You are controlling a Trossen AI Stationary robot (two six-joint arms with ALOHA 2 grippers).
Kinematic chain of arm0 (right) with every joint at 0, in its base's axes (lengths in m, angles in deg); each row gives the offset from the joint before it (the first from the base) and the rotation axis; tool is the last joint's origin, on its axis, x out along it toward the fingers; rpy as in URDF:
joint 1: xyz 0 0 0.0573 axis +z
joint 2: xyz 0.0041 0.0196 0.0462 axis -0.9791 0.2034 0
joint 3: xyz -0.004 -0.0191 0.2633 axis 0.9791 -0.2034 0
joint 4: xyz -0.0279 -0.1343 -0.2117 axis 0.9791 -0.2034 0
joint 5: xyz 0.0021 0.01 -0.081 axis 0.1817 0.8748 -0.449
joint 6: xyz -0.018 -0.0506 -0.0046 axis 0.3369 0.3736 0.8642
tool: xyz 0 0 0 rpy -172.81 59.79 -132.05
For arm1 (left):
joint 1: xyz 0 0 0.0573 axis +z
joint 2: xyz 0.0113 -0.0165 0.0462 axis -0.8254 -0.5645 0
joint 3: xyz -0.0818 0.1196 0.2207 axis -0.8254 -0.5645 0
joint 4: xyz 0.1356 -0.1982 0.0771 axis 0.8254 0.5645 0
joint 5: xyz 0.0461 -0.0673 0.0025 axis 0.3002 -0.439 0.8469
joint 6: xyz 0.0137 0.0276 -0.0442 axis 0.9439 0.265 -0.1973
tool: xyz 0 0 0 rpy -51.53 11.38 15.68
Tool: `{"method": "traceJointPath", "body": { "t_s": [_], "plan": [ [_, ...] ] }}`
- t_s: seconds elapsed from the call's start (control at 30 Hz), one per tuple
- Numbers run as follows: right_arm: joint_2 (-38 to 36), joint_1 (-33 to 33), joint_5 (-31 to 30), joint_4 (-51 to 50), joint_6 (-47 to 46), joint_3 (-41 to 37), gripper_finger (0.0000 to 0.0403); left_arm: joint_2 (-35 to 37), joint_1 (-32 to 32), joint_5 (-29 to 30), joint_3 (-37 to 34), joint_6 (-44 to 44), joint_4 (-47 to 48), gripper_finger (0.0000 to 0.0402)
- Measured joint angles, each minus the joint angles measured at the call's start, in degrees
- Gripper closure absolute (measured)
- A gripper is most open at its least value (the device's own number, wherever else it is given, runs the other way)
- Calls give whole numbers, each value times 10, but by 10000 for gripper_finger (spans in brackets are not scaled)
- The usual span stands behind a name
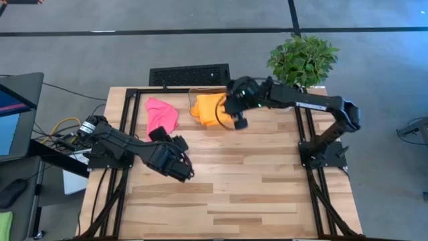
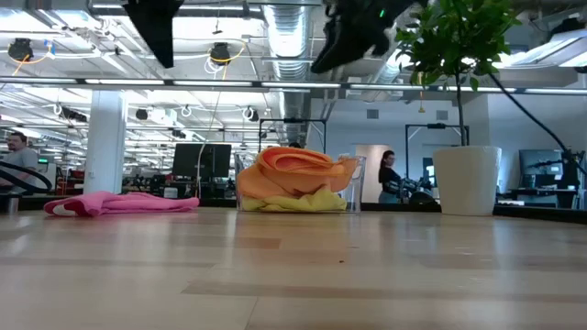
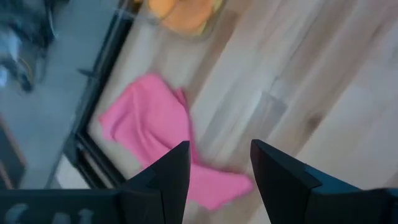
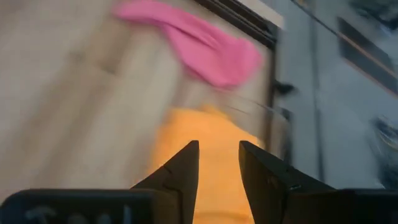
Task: Fold microfiber towels
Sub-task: Fold the pink towel
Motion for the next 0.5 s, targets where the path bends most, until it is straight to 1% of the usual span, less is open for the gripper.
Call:
{"method": "traceJointPath", "body": {
  "t_s": [0.07,0.17,0.3,0.5],
  "plan": [
    [-14,30,11,-33,-17,0,266,1,-2,-15,-10,-21,-4,239],
    [-31,74,14,-81,-40,0,264,8,-5,-31,-47,-45,-14,239],
    [-46,138,11,-118,-69,0,265,8,-8,-58,-115,-108,-18,239],
    [-54,222,7,-147,-132,0,266,10,-2,-85,-221,-156,-53,239]
  ]
}}
